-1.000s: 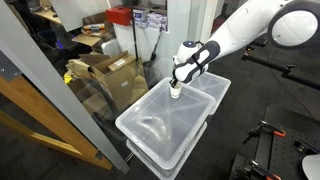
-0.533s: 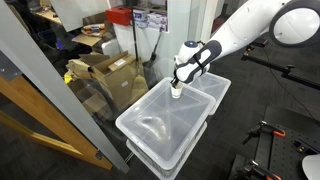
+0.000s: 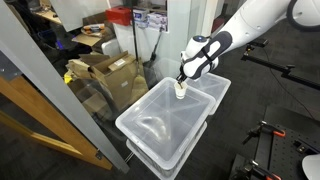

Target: Take the marker out of the white cup

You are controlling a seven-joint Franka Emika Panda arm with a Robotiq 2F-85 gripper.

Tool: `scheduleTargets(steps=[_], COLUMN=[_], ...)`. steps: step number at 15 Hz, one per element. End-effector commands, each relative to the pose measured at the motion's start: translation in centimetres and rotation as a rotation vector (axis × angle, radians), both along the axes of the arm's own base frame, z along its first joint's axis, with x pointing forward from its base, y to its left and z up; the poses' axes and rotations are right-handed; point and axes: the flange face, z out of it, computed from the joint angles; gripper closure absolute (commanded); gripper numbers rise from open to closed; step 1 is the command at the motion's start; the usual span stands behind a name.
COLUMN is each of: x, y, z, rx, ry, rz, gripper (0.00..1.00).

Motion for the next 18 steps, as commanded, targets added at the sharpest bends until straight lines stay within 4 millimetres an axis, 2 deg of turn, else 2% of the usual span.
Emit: scheduleTargets(steps=[1,11,18], x=[-2.4,-5.6,-5.6], y=[0.2,2.2,4.6], z=[2.8,8.2,11.4], rx=[-0.006,-0.056,-0.09], ry=[-0.041,-0.214,-0.304], rz=[0.012,0.024,0.09], gripper=[0.95,0.95,0.95])
